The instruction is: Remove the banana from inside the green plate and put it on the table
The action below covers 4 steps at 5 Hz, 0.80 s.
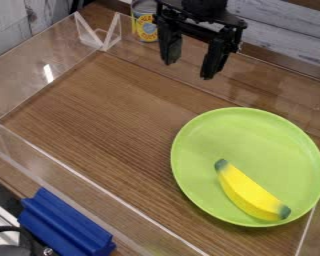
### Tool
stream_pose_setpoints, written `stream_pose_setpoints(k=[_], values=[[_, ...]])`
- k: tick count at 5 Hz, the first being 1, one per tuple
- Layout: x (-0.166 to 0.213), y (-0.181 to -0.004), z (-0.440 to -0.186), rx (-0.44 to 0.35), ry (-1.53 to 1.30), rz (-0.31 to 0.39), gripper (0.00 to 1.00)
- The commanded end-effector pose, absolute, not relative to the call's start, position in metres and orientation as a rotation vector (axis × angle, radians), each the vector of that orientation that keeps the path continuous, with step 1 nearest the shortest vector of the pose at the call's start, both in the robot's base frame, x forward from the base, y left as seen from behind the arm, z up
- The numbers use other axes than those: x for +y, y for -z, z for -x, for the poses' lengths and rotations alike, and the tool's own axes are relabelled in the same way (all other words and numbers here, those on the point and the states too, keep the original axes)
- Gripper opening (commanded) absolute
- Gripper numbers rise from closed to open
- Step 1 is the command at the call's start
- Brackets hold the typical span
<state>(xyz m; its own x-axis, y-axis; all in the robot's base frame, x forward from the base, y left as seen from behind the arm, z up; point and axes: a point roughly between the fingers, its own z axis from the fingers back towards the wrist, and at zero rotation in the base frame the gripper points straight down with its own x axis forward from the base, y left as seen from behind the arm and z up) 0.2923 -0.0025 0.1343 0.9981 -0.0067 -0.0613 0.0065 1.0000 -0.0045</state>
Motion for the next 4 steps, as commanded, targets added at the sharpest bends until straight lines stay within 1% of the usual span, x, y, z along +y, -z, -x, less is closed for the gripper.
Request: stream_pose_setpoints(k=[1,2,3,4], values=[[-0.015,-0.131,-0.282,0.066,-0.023,0.007,1.0],[-0.042,-0.133,-0.261,0.036,-0.08,0.011,1.0],[-0.068,-0.134,-0.247,0.005,-0.098,0.013,1.0],[-0.094,-0.131,-0.238,-0.031,-0.145,0.03,1.0]])
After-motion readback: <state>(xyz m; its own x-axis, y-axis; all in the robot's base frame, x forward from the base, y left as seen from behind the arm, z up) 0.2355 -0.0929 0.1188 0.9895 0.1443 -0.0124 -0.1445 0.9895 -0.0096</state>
